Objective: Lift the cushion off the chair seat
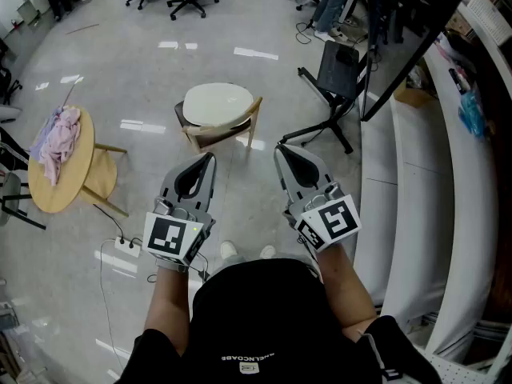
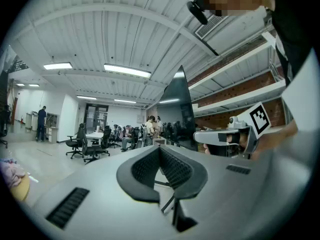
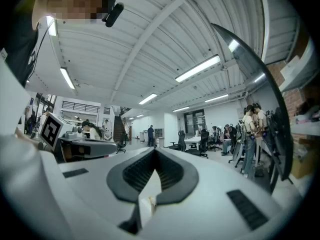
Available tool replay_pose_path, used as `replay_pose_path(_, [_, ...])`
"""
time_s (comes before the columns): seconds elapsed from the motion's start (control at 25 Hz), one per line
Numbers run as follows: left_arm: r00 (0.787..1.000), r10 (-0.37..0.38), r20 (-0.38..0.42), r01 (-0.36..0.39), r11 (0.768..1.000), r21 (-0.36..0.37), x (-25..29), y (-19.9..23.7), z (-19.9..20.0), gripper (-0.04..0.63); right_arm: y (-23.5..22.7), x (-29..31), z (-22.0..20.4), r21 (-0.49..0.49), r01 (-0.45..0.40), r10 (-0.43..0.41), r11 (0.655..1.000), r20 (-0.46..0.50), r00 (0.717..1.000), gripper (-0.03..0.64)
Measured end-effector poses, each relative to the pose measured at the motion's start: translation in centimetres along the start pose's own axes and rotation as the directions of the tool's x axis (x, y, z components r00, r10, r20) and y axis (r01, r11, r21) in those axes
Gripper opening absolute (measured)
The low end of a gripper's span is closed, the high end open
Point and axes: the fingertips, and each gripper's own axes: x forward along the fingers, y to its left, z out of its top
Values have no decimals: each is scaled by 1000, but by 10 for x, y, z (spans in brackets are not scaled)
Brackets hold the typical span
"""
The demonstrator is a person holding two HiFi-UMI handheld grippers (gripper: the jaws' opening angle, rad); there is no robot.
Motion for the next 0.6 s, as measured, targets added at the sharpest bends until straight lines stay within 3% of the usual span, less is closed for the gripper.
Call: replay_pose_path(0.6, [1000,-8,-7,8,1000,5,-24,50,-9,12,25,39,-6,4,31,-31,1000,-9,999,3])
